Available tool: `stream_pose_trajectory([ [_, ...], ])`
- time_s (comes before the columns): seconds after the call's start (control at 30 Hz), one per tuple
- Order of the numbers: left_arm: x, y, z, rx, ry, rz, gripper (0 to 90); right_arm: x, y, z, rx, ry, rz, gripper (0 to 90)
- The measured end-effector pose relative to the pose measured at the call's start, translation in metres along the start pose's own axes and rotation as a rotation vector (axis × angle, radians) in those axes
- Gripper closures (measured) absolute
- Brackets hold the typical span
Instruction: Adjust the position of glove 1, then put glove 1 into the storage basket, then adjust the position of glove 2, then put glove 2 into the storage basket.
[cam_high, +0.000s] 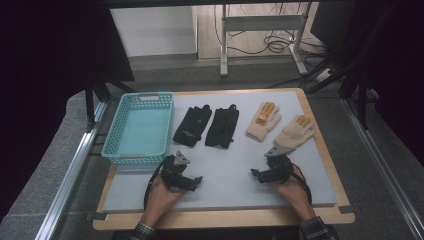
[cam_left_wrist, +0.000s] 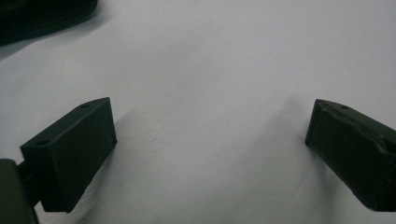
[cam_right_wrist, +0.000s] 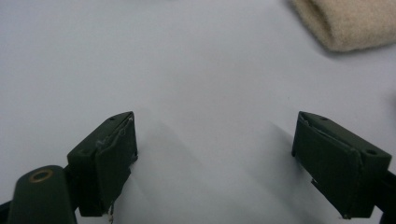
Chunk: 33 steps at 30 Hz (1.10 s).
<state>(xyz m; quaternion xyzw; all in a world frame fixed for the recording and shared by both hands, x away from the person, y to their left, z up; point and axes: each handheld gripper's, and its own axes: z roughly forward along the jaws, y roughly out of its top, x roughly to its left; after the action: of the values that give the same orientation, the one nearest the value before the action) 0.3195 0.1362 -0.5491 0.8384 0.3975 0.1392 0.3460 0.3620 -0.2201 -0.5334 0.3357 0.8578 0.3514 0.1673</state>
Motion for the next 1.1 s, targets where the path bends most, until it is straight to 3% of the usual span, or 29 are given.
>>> stream_pose_trajectory([
  [1.1,-0.0001,-0.0006,-0.0002,-0.006,0.003,-0.002,2.7,-0.0001,0.001,-0.0014,-0.002,-0.008,0.034,15.2],
])
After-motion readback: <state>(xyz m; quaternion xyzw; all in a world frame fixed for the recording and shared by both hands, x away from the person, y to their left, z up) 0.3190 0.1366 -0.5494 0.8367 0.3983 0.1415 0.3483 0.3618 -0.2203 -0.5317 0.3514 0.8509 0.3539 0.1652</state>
